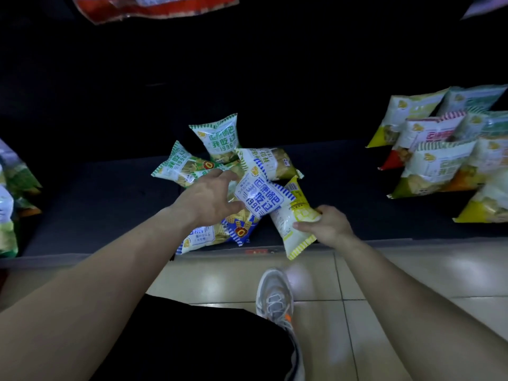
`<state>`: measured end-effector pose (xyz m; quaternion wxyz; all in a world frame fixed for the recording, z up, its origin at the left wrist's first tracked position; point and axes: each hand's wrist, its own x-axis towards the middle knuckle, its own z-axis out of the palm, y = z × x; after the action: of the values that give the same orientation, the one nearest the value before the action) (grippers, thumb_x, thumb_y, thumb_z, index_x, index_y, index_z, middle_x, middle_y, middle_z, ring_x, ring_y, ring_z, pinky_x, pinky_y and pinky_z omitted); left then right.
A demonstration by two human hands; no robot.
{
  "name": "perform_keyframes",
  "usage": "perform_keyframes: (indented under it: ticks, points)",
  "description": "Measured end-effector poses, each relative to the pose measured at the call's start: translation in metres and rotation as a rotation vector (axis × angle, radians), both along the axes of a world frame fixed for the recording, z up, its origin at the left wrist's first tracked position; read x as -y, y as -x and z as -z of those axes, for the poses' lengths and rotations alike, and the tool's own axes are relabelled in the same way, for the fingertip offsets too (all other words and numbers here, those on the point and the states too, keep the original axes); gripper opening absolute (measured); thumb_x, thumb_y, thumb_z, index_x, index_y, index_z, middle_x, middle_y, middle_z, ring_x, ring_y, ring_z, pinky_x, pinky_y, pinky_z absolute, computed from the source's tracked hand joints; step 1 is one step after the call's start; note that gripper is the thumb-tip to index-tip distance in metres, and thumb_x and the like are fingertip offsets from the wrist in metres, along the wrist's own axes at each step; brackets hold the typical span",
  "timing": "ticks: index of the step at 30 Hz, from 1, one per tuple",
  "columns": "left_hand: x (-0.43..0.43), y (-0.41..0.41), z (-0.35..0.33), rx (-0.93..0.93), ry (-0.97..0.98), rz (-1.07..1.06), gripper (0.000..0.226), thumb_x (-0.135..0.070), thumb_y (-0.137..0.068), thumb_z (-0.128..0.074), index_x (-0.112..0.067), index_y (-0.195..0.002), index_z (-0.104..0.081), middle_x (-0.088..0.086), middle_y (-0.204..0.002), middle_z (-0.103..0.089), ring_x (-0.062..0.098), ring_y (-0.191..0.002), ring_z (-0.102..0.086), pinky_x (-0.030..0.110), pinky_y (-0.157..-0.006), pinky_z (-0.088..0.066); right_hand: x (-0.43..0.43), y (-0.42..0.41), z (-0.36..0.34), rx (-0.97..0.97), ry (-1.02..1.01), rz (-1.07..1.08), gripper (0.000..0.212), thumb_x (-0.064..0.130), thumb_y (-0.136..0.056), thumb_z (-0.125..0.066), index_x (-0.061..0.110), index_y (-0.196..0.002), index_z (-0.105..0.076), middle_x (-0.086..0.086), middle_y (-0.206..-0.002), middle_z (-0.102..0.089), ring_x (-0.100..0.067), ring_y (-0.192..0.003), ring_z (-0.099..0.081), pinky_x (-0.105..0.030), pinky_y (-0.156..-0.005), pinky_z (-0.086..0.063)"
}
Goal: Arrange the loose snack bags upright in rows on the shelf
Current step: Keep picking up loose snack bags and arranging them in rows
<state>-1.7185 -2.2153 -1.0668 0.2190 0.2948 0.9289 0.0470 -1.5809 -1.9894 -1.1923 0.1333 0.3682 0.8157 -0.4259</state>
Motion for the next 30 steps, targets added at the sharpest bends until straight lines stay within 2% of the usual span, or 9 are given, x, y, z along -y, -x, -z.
perform_keyframes:
  ticks: [4,9,11,13,16,20,25,28,30]
  points:
    - [-0.019,-0.008,-0.008,-0.010,0.027,0.046,0.074,-0.051,-0.089,-0.063,-0.024,-0.151,-0.030,0.008,-0.157,-0.030,0.028,-0.143,-0.032,0.043,-0.110,-0.037,-0.041,-0.023,-0.042,0.017,-0.171,-0.043,0.062,0.048,-0.061,-0.090,0.017,-0.111,-0.070,-0.004,-0.099,-0.072,-0.024,-0.092,-0.068,-0.037,-0.080,-0.056]
    - [-0.059,-0.026,-0.031,-0.057,0.011,0.113,0.074,-0.049,-0.091,-0.063,-0.024,-0.151,-0.030,0.006,-0.153,-0.033,0.028,-0.135,-0.042,0.042,-0.106,-0.041,-0.089,-0.063,-0.118,0.057,-0.409,-0.170,0.085,0.052,-0.061,-0.089,0.025,-0.134,-0.056,0.001,-0.114,-0.067,-0.022,-0.103,-0.063,-0.036,-0.078,-0.053]
    - [-0.080,-0.038,-0.043,-0.070,-0.025,0.150,0.074,-0.050,-0.090,-0.064,-0.024,-0.151,-0.030,0.006,-0.150,-0.036,0.028,-0.130,-0.046,0.039,-0.102,-0.042,-0.103,-0.080,-0.153,0.090,-0.510,-0.268,0.088,0.055,-0.060,-0.088,0.028,-0.136,-0.054,0.001,-0.119,-0.066,-0.024,-0.110,-0.061,-0.036,-0.082,-0.052]
    - [-0.102,-0.052,-0.056,-0.075,-0.096,0.190,0.075,-0.049,-0.088,-0.066,-0.023,-0.150,-0.032,0.004,-0.147,-0.038,0.028,-0.129,-0.046,0.036,-0.098,-0.041,-0.112,-0.097,-0.187,0.120,-0.578,-0.351,0.092,0.058,-0.060,-0.087,0.031,-0.140,-0.050,0.001,-0.122,-0.065,-0.025,-0.115,-0.058,-0.034,-0.078,-0.047]
    - [-0.134,-0.078,-0.072,-0.078,-0.225,0.280,0.084,-0.052,-0.079,-0.074,-0.025,-0.149,-0.034,0.001,-0.146,-0.039,0.025,-0.134,-0.040,0.036,-0.104,-0.040,-0.117,-0.124,-0.232,0.166,-0.665,-0.440,0.092,0.060,-0.060,-0.086,0.036,-0.140,-0.048,0.002,-0.118,-0.065,-0.025,-0.115,-0.057,-0.031,-0.071,-0.038]
    - [-0.171,-0.117,-0.088,-0.109,-0.234,0.492,0.102,-0.064,-0.065,-0.078,-0.032,-0.150,-0.032,-0.006,-0.149,-0.039,0.019,-0.137,-0.034,0.038,-0.110,-0.037,-0.119,-0.162,-0.255,0.118,-0.696,-0.464,0.087,0.062,-0.056,-0.087,0.042,-0.134,-0.053,0.007,-0.113,-0.066,-0.023,-0.110,-0.058,-0.035,-0.082,-0.051]
    - [-0.196,-0.149,-0.087,-0.026,-0.132,0.620,0.104,-0.065,-0.063,-0.080,-0.035,-0.150,-0.031,-0.003,-0.143,-0.050,0.019,-0.131,-0.044,0.036,-0.105,-0.038,-0.128,-0.188,-0.247,-0.009,-0.592,-0.388,0.079,0.056,-0.051,-0.090,0.046,-0.123,-0.059,0.016,-0.092,-0.059,-0.016,-0.097,-0.059,-0.037,-0.080,-0.053]
    - [-0.202,-0.147,-0.079,-0.025,-0.140,0.580,0.089,-0.064,-0.063,-0.079,-0.038,-0.140,-0.043,-0.006,-0.128,-0.061,0.018,-0.117,-0.055,0.035,-0.092,-0.046,-0.134,-0.189,-0.236,-0.045,-0.619,-0.395,0.084,0.053,-0.052,-0.091,0.047,-0.128,-0.056,0.013,-0.112,-0.065,-0.017,-0.106,-0.058,-0.037,-0.085,-0.052]
    - [-0.205,-0.143,-0.076,-0.014,-0.159,0.525,0.079,-0.066,-0.061,-0.080,-0.040,-0.130,-0.051,-0.009,-0.112,-0.065,0.016,-0.104,-0.059,0.032,-0.080,-0.047,-0.139,-0.191,-0.228,-0.077,-0.583,-0.368,0.092,0.050,-0.056,-0.091,0.046,-0.137,-0.048,0.010,-0.131,-0.060,-0.017,-0.115,-0.056,-0.039,-0.090,-0.051]
